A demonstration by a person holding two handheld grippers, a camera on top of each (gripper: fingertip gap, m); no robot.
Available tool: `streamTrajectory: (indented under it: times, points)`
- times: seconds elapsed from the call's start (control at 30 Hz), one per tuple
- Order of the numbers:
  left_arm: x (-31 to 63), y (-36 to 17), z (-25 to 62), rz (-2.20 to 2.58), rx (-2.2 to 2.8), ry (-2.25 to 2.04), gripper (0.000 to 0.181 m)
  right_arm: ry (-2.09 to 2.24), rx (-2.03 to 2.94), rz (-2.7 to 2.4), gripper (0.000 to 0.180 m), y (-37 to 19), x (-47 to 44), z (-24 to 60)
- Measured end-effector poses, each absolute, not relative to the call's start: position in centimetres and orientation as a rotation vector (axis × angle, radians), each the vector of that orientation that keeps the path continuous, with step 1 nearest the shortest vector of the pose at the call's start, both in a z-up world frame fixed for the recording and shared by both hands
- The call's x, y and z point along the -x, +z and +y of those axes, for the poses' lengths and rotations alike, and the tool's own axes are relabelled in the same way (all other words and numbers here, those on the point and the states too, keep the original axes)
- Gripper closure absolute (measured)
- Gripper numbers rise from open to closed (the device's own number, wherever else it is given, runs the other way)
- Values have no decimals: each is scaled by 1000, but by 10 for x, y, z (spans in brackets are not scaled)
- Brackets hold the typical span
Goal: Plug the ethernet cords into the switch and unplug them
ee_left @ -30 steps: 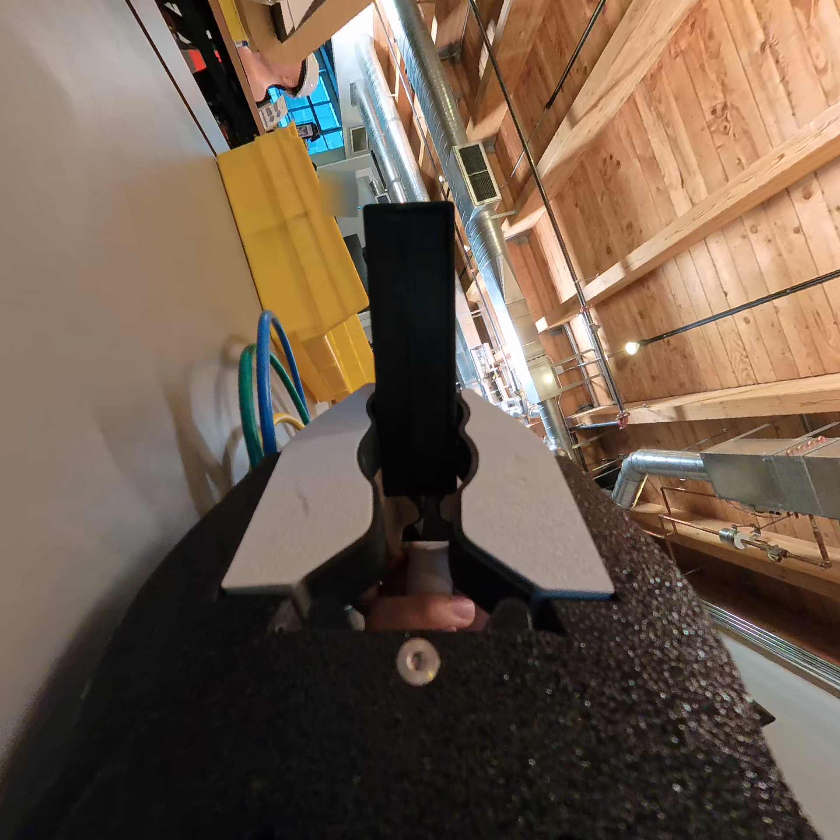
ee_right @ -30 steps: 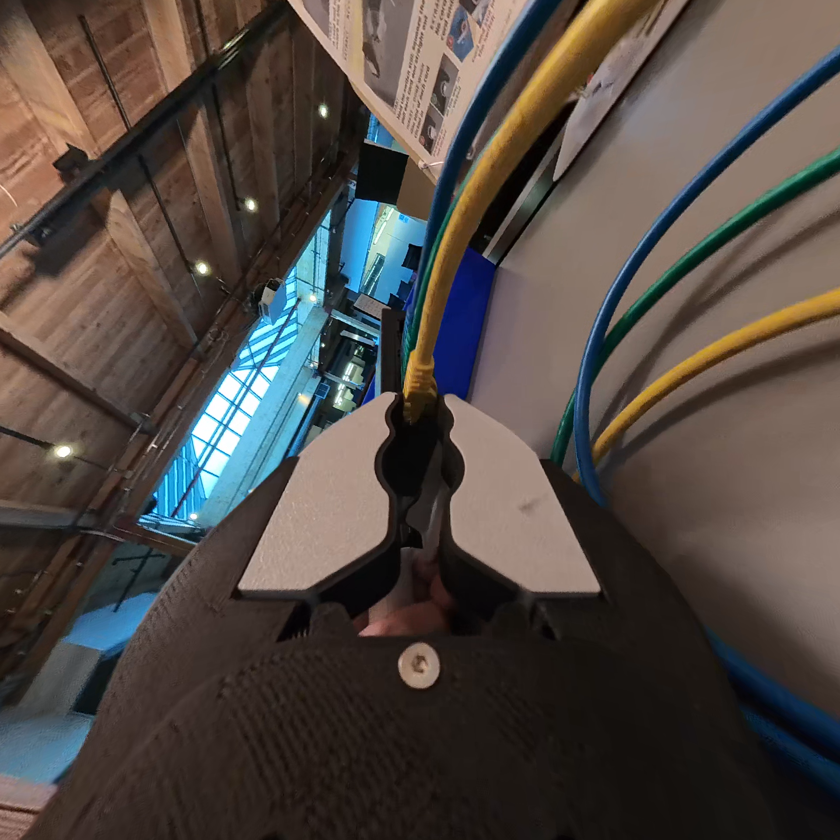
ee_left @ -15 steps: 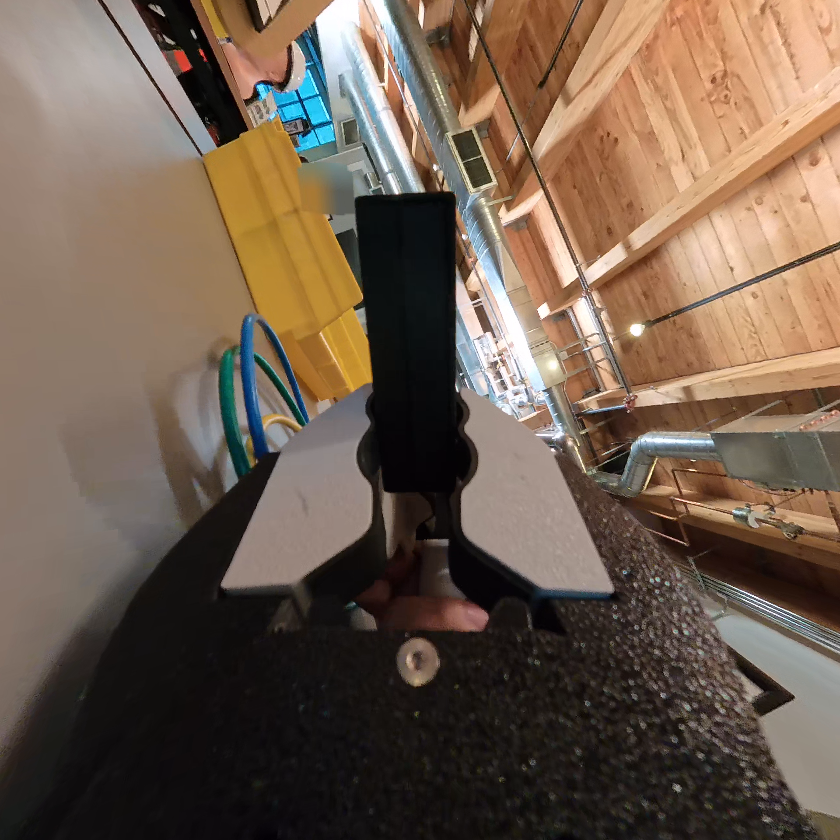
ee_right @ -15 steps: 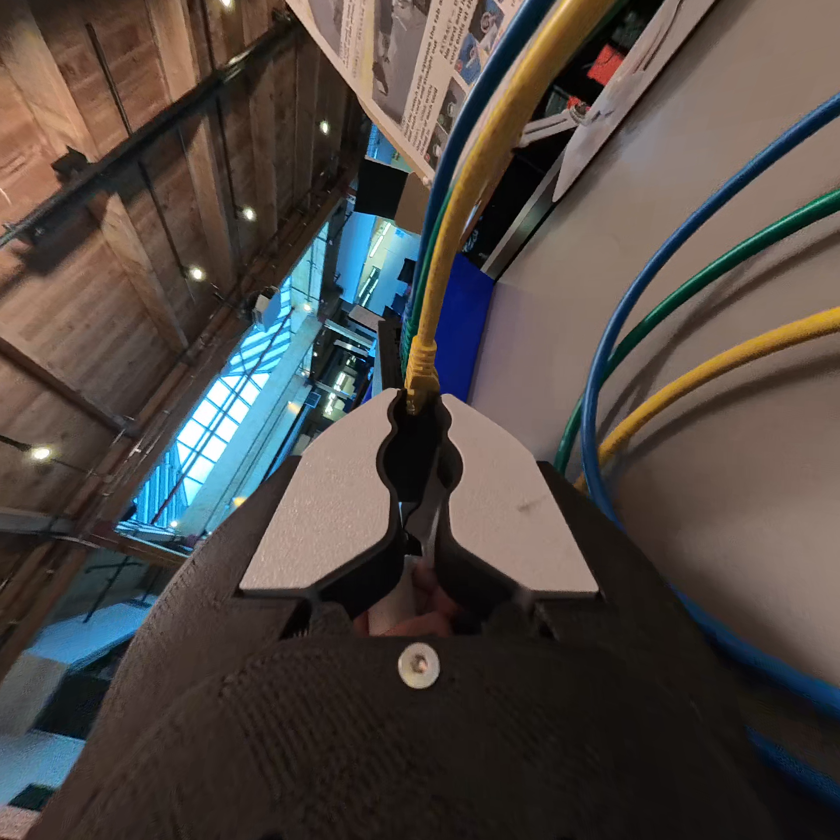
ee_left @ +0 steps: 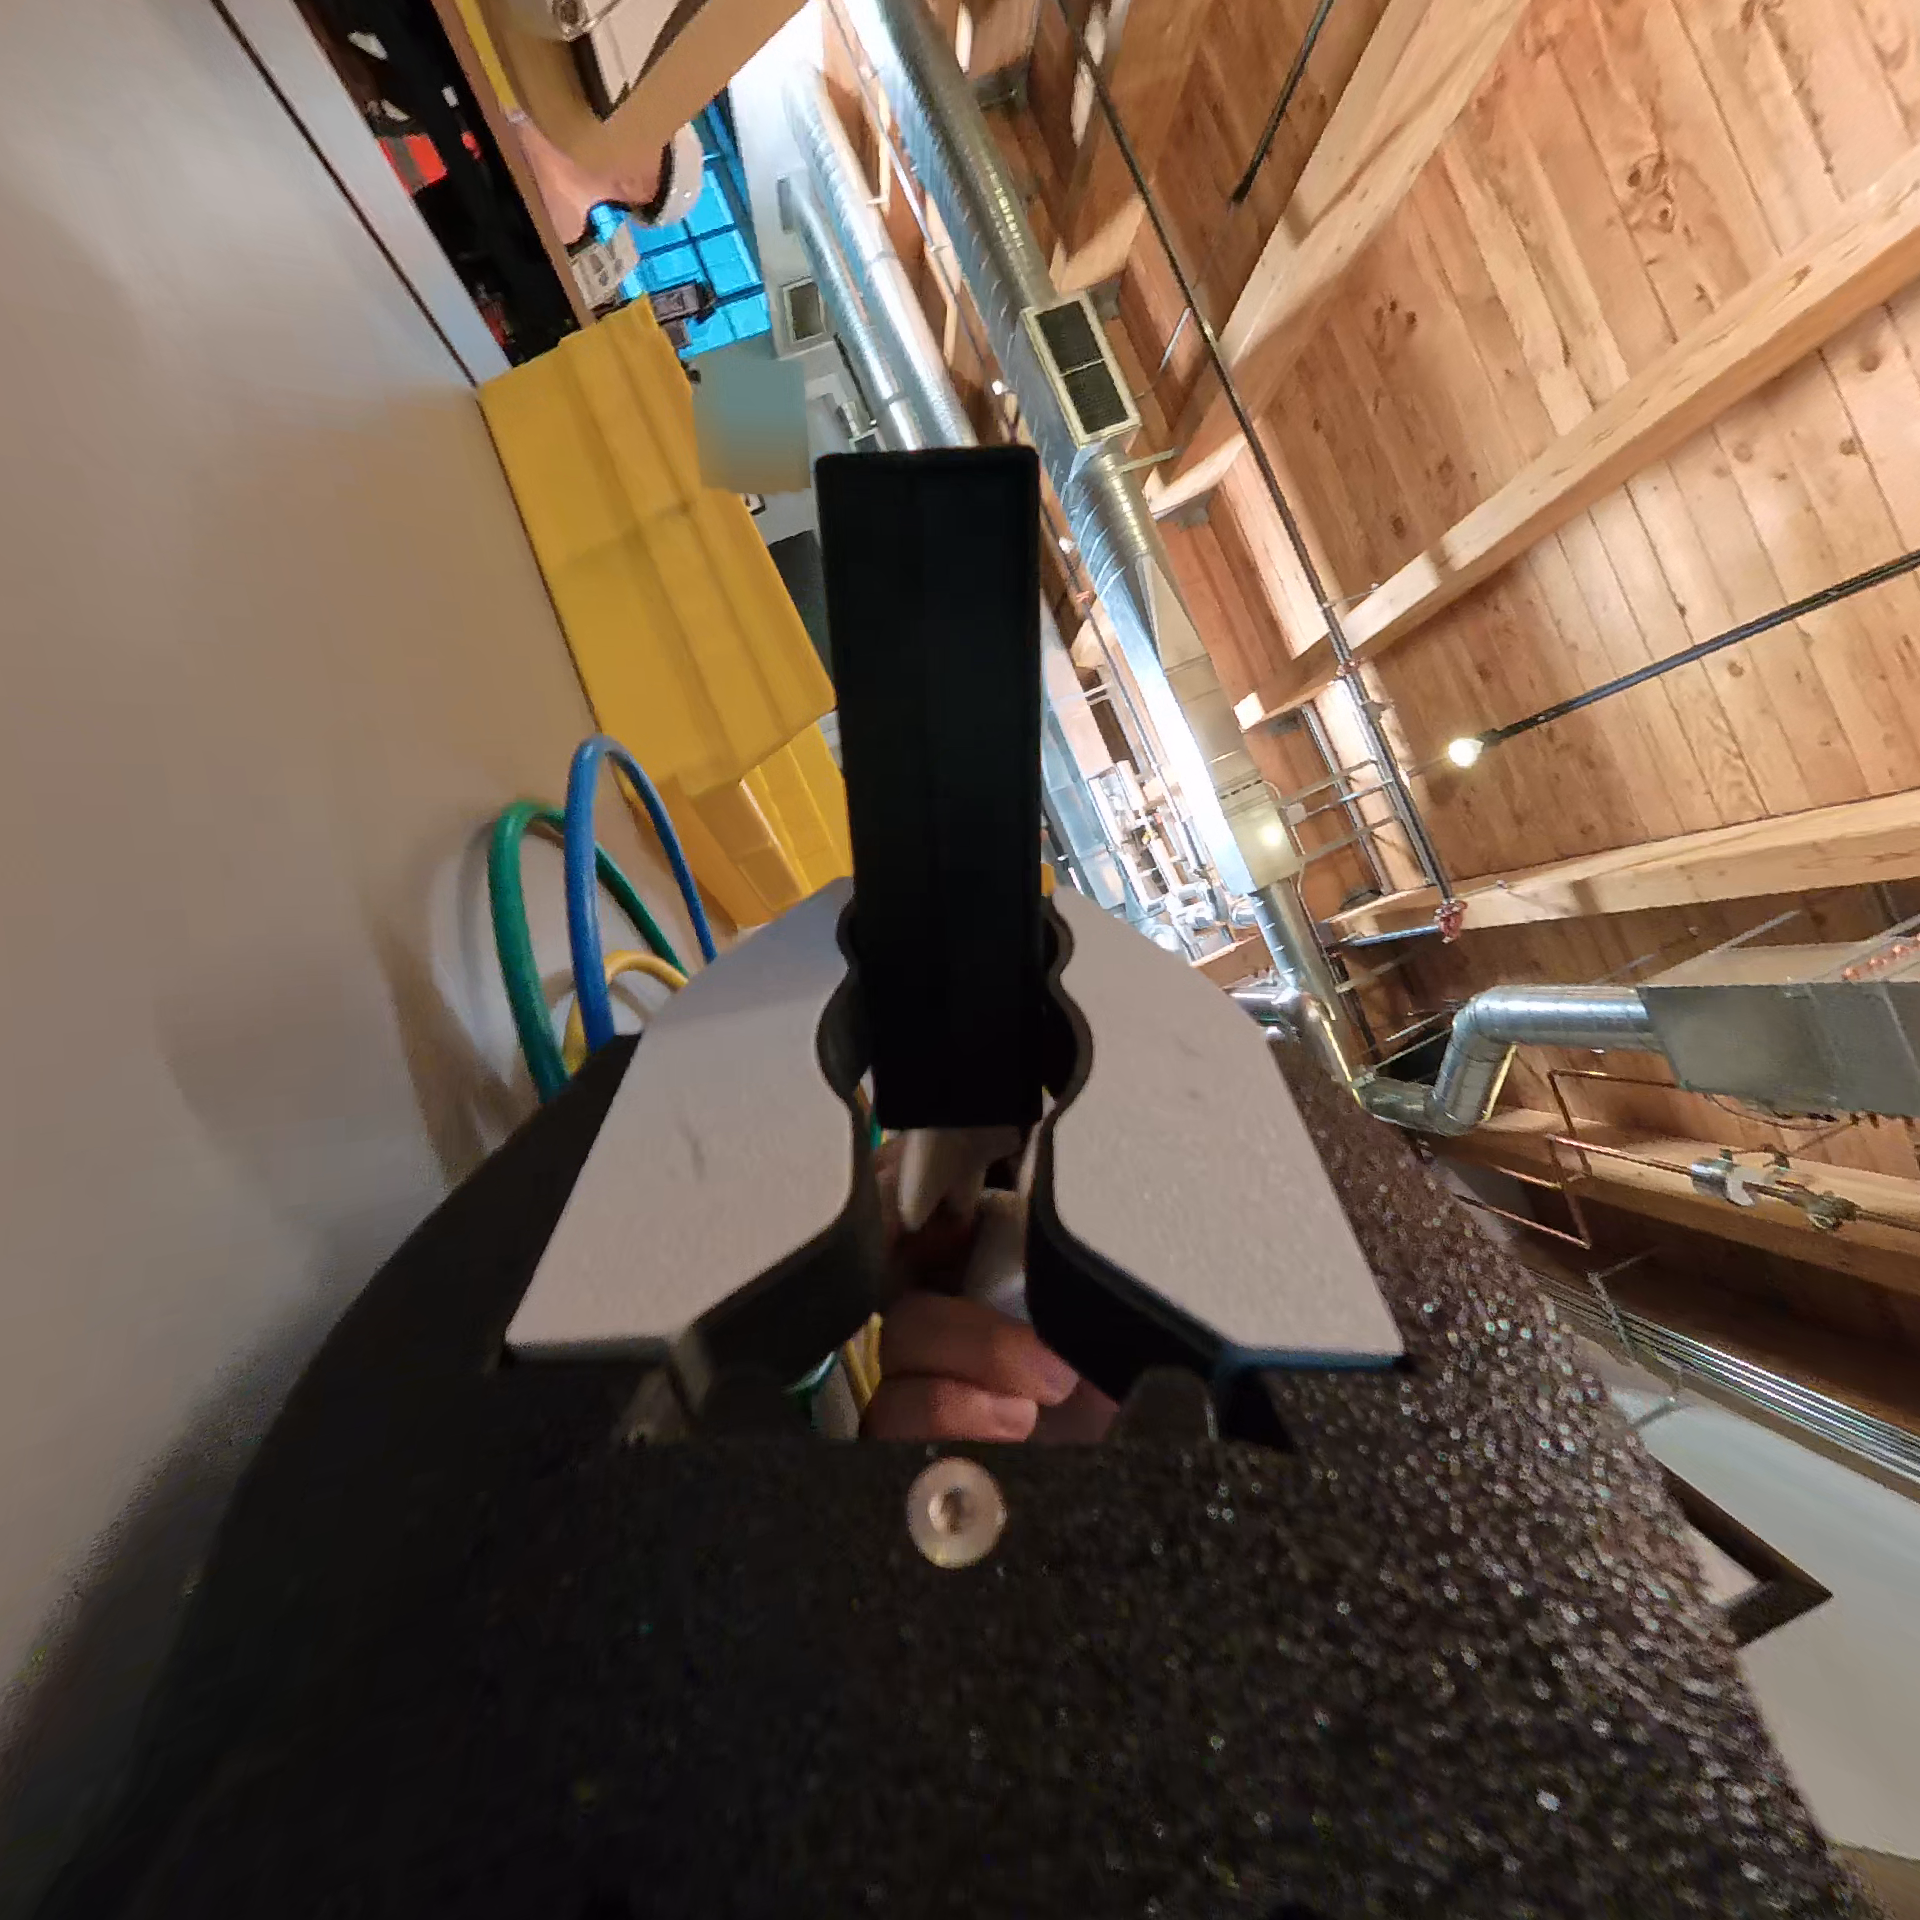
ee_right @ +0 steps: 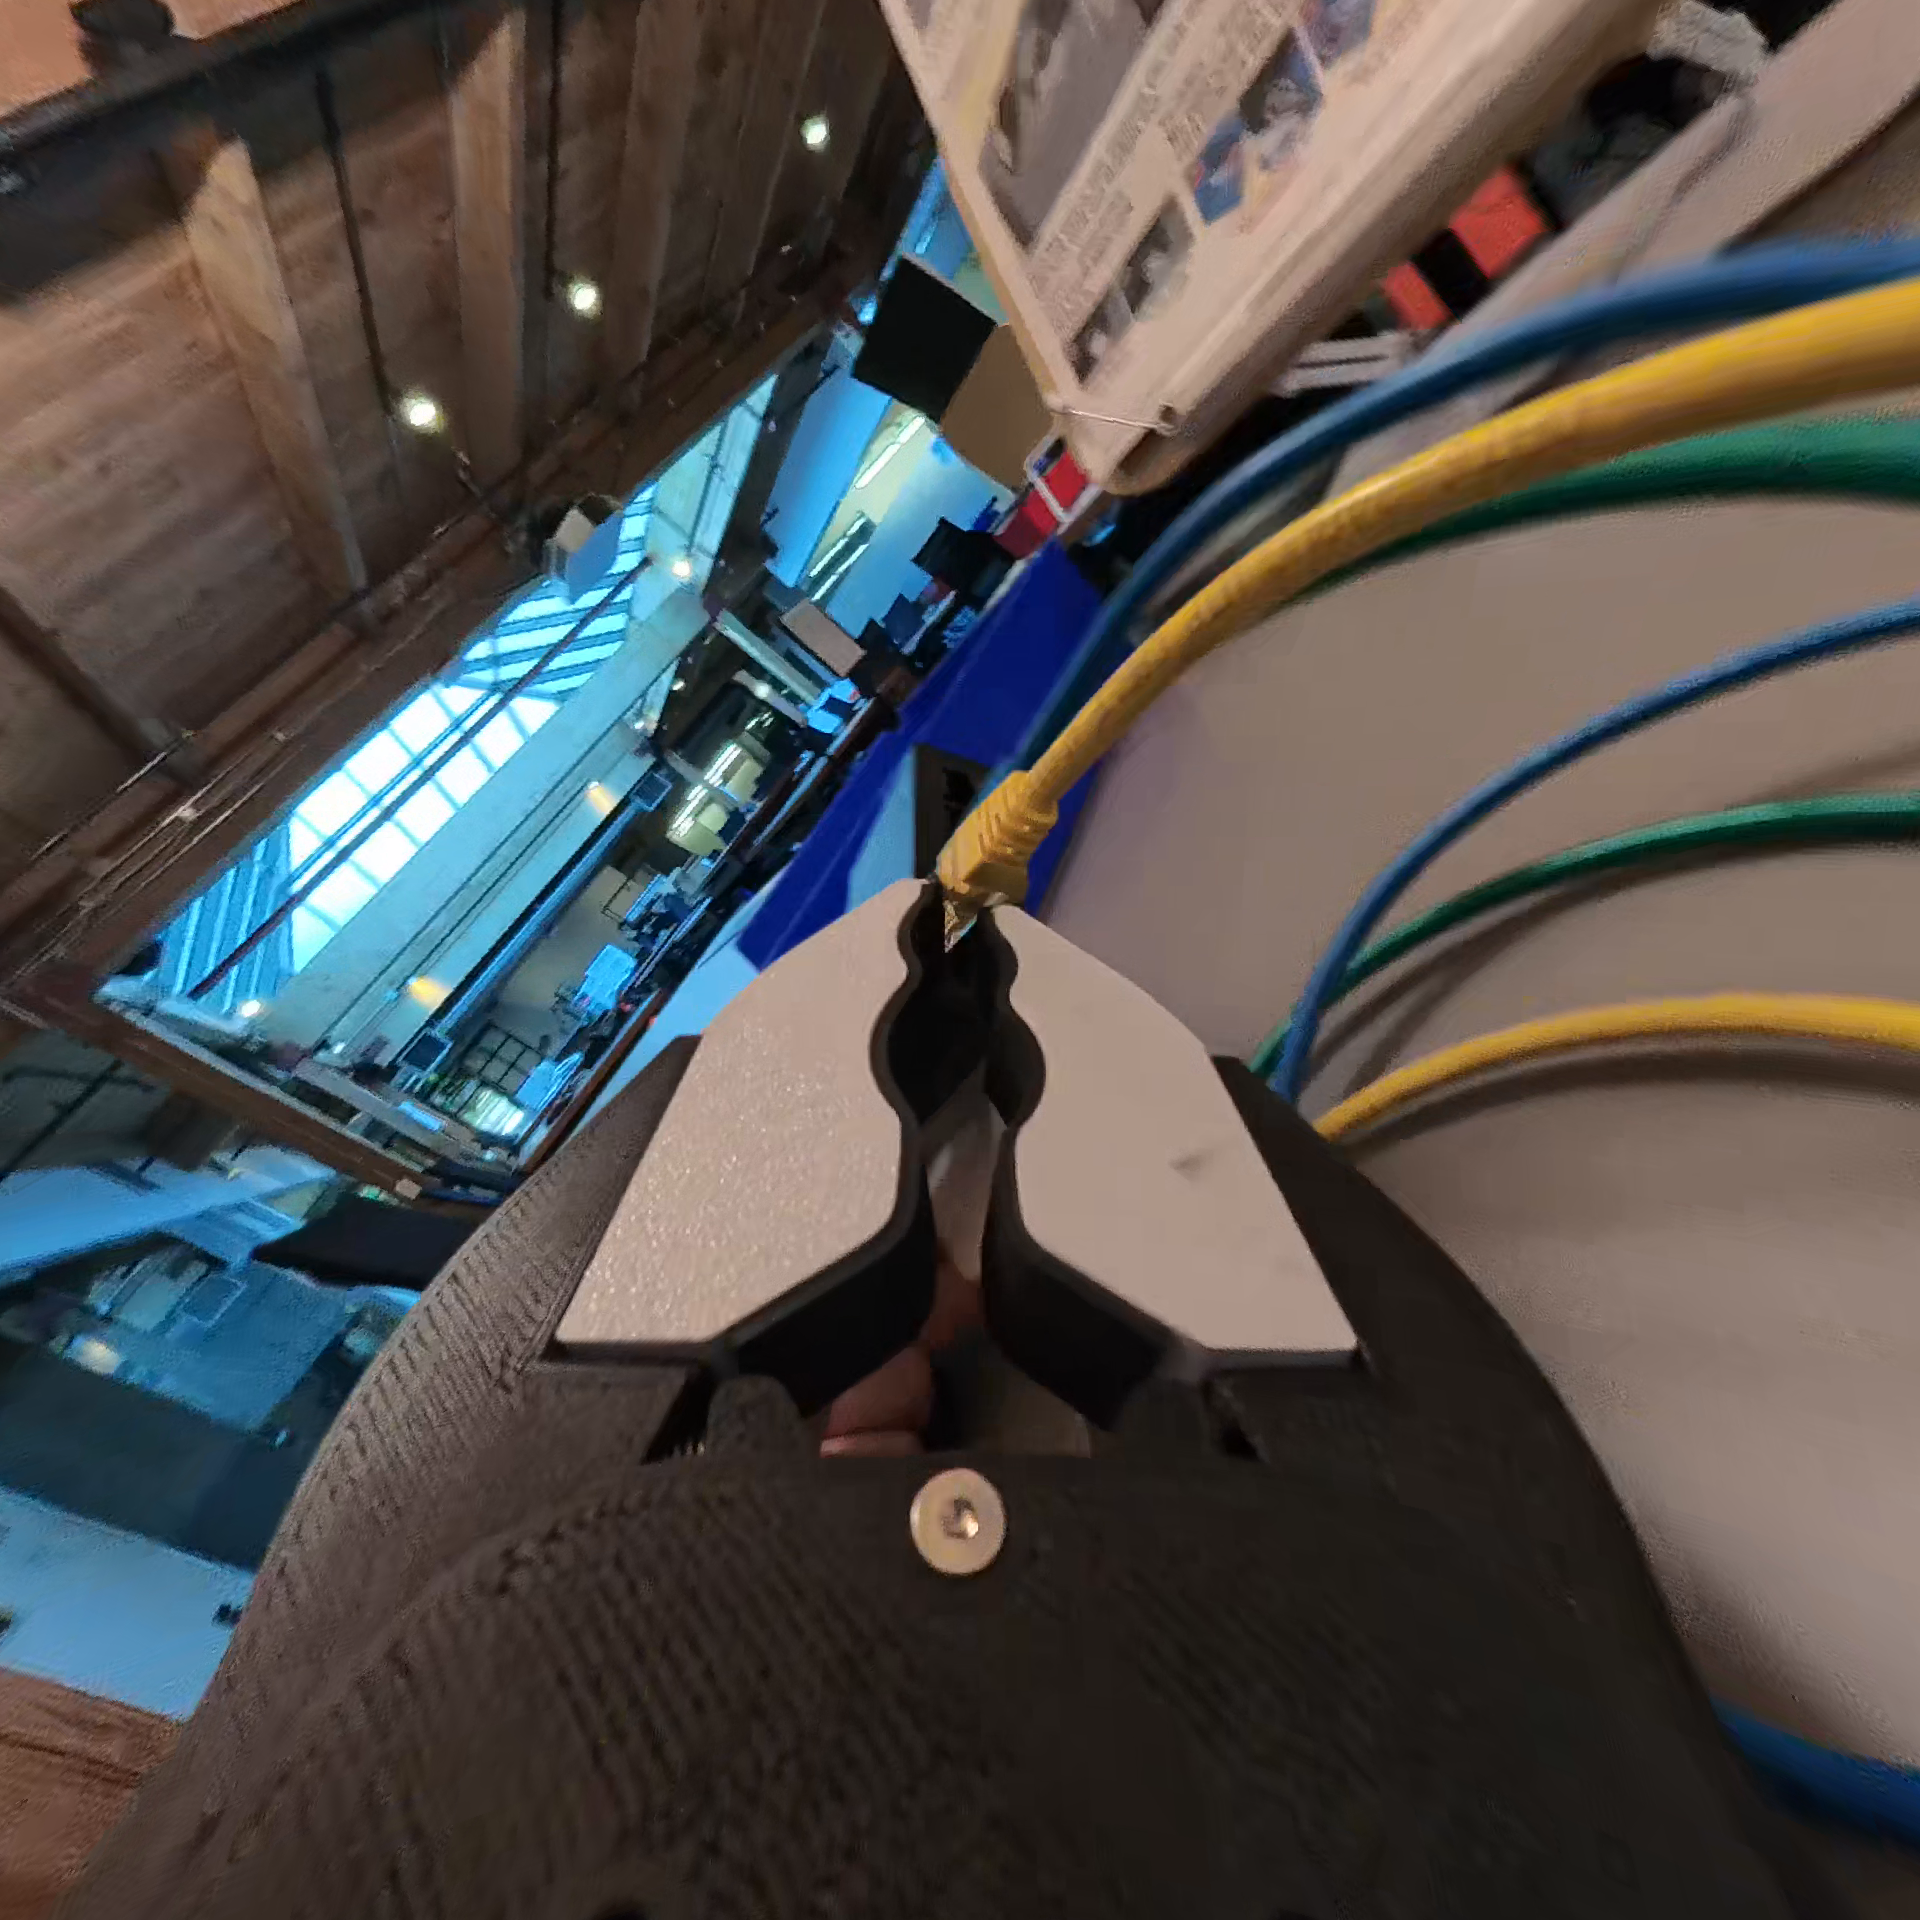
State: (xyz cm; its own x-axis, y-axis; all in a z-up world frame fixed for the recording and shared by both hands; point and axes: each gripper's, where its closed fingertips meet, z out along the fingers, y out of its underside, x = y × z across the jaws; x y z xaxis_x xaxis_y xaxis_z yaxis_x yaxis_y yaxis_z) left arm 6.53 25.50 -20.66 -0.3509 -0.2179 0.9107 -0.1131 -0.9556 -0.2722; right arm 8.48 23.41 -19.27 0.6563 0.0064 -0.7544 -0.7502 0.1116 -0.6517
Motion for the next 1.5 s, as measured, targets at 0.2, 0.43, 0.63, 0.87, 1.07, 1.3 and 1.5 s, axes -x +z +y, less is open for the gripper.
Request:
streamTrajectory:
  times: [0.2,0.43,0.63,0.87,1.07,1.3,1.5]
  points:
    - [-58,-195,270,383,1669,-2508,152,547,1530,334,173,-134,-63,210]
    - [-42,-171,291,347,1580,-2492,152,401,1717,70,179,-70,-89,172]
    - [-39,-177,303,327,1599,-2468,152,143,1925,-81,179,-57,-122,159]
    - [-39,-183,305,317,1616,-2479,152,-222,2150,-147,179,-53,-212,154]
    - [-41,-184,300,348,1621,-2492,152,-465,2287,-207,180,-63,-291,164]
    - [-45,-191,298,365,1647,-2487,152,-471,2422,-269,180,-101,-338,183]
    - [-49,-200,295,374,1679,-2489,152,-448,2663,-421,179,-164,-357,178]
